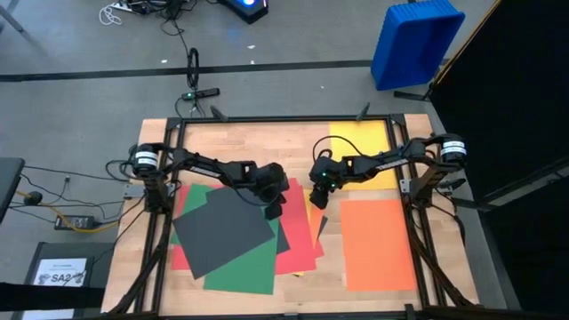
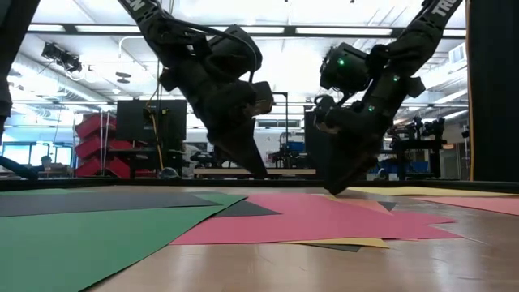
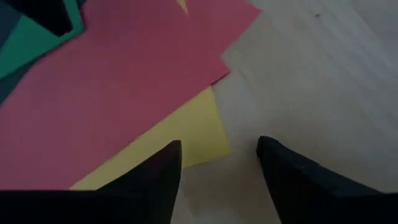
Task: Organize paper
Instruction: Stack the yellow colored paper on top of the yellow colored papers
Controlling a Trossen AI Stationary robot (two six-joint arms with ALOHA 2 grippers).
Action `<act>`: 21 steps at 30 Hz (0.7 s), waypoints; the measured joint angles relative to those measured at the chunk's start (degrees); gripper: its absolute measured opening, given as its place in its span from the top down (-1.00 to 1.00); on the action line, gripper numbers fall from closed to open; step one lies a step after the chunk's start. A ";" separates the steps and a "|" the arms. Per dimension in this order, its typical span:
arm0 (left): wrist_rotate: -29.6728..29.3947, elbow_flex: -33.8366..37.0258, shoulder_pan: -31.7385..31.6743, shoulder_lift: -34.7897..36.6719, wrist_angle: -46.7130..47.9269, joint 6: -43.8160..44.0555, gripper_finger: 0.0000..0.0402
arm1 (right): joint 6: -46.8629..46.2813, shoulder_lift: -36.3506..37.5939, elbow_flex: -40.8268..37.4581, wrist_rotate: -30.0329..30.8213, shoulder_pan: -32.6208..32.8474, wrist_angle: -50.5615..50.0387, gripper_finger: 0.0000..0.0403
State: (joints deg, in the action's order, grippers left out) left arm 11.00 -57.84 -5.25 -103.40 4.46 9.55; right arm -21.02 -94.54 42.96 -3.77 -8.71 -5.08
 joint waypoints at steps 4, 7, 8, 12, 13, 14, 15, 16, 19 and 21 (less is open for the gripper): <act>-0.02 0.00 1.26 -1.25 -0.03 0.16 1.00 | 0.59 0.00 0.00 1.21 1.61 -0.09 0.02; -0.02 0.00 1.86 -2.58 0.33 0.86 1.00 | 0.06 0.00 0.00 1.15 2.57 -0.26 0.04; 0.12 0.00 1.95 -3.04 0.41 1.28 1.00 | -0.37 -0.01 0.00 0.97 2.77 -0.38 0.04; 2.34 -0.09 1.98 -4.36 -0.79 1.59 1.00 | -1.58 -2.27 0.16 0.87 3.29 -0.11 0.06; 2.82 -0.14 1.98 -4.51 -0.96 1.66 1.00 | -2.16 -3.06 0.32 0.67 3.37 0.03 0.06; 3.16 -0.17 1.96 -4.55 -0.97 1.67 1.00 | -2.46 -3.62 0.36 0.25 3.36 0.14 0.06; 3.28 -0.17 1.98 -4.57 -0.85 1.67 1.00 | -2.69 -4.52 0.57 -0.32 3.34 0.85 0.05; 3.35 -0.17 2.00 -4.57 -0.85 1.65 1.00 | -2.86 -5.00 0.74 -0.90 3.37 1.25 0.05; 3.69 -0.15 2.00 -4.61 -0.85 1.66 1.00 | -3.30 -5.53 1.46 -1.18 3.77 1.48 0.04; 3.70 -0.15 2.00 -4.61 -0.77 1.67 1.00 | -3.30 -5.31 2.15 -2.07 3.81 0.62 0.04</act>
State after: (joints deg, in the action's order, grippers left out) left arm 14.70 -58.00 -3.25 -108.01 3.70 11.22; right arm -24.32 -99.85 45.11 -5.84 -4.90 -4.46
